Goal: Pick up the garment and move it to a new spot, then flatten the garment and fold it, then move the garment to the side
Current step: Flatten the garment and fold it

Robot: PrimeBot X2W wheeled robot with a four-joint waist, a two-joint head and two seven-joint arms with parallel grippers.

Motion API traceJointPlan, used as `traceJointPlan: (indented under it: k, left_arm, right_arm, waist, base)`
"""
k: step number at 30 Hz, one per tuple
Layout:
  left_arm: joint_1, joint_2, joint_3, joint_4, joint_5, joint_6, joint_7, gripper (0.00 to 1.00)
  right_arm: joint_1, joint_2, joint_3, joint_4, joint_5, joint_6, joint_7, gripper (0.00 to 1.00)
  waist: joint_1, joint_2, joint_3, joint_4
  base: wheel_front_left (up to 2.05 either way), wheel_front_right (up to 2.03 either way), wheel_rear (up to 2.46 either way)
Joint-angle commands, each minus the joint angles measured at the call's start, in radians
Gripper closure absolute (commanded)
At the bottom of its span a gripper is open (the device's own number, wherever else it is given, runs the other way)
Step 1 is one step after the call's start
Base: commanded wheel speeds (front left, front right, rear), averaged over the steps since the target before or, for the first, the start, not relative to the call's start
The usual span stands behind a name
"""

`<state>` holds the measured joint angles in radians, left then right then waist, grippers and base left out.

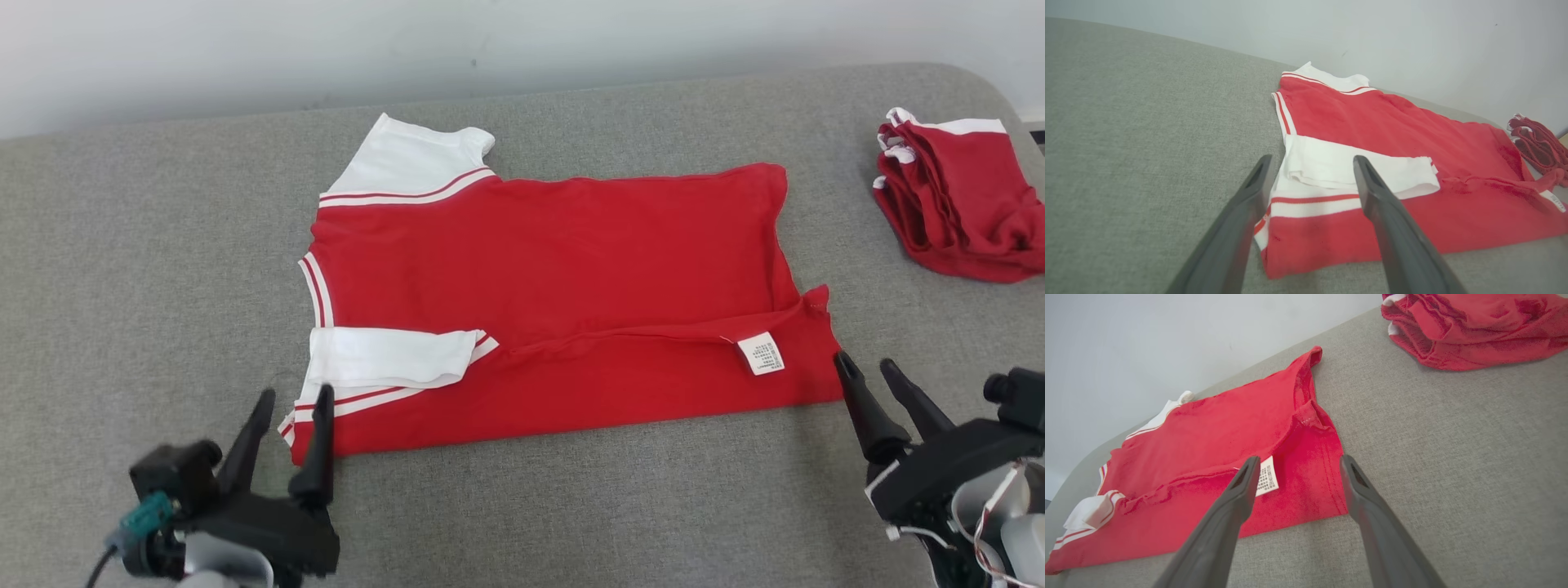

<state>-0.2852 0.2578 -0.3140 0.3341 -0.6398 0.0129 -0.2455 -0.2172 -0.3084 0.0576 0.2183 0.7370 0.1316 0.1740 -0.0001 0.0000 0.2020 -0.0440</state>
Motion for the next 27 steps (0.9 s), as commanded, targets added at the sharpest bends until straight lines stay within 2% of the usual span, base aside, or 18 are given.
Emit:
traceJointPlan:
  k: [1, 8, 15, 23, 24, 25, 26, 27]
  left_arm:
    - [0.031, 0.005, -0.004, -0.010, 0.020, 0.009, -0.007, 0.00]
    - [0.111, 0.016, -0.028, -0.023, 0.047, 0.024, 0.003, 0.00]
    - [0.056, 0.023, -0.040, 0.019, 0.068, 0.044, 0.025, 0.00]
    - [-0.005, 0.004, -0.055, 0.092, 0.070, 0.036, 0.033, 0.00]
    - [-0.012, 0.001, -0.059, 0.106, 0.067, 0.031, 0.037, 0.00]
    - [-0.018, -0.003, -0.060, 0.115, 0.063, 0.026, 0.036, 0.53]
    - [-0.022, -0.006, -0.058, 0.124, 0.056, 0.022, 0.031, 1.00]
    - [-0.024, -0.008, -0.060, 0.135, 0.054, 0.016, 0.027, 1.00]
  right_arm:
    - [0.016, -0.019, 0.011, 0.012, -0.011, -0.002, -0.025, 0.00]
    - [0.015, -0.059, 0.056, 0.082, -0.035, -0.002, -0.118, 0.00]
    - [-0.063, -0.064, 0.117, 0.189, -0.073, -0.002, -0.180, 0.00]
    - [-0.152, -0.042, 0.188, 0.347, -0.098, -0.002, -0.218, 0.00]
    - [-0.163, -0.039, 0.196, 0.365, -0.092, -0.002, -0.223, 0.32]
    - [-0.173, -0.036, 0.206, 0.379, -0.087, -0.002, -0.229, 0.72]
    - [-0.180, -0.033, 0.217, 0.392, -0.081, -0.002, -0.236, 1.00]
    - [-0.183, -0.033, 0.226, 0.404, -0.077, -0.002, -0.243, 1.00]
  waist:
    - [0.0001, 0.0000, 0.001, 0.000]
    - [0.0001, 0.0000, 0.011, 0.007]
    - [0.0001, 0.0000, 0.036, 0.008]
    - [0.0001, 0.0000, 0.065, 0.009]
    - [0.0001, 0.0000, 0.067, 0.010]
    - [0.0001, 0.0000, 0.067, 0.012]
    - [0.0001, 0.0000, 0.067, 0.013]
    - [0.0001, 0.0000, 0.063, 0.015]
  base:
    - [0.00, 0.00, 0.00]
    - [0.00, 0.00, 0.00]
    - [0.00, 0.00, 0.00]
    - [0.00, 0.00, 0.00]
    - [0.00, 0.00, 0.00]
    - [0.00, 0.00, 0.00]
    - [0.00, 0.00, 0.00]
    - [0.00, 0.00, 0.00]
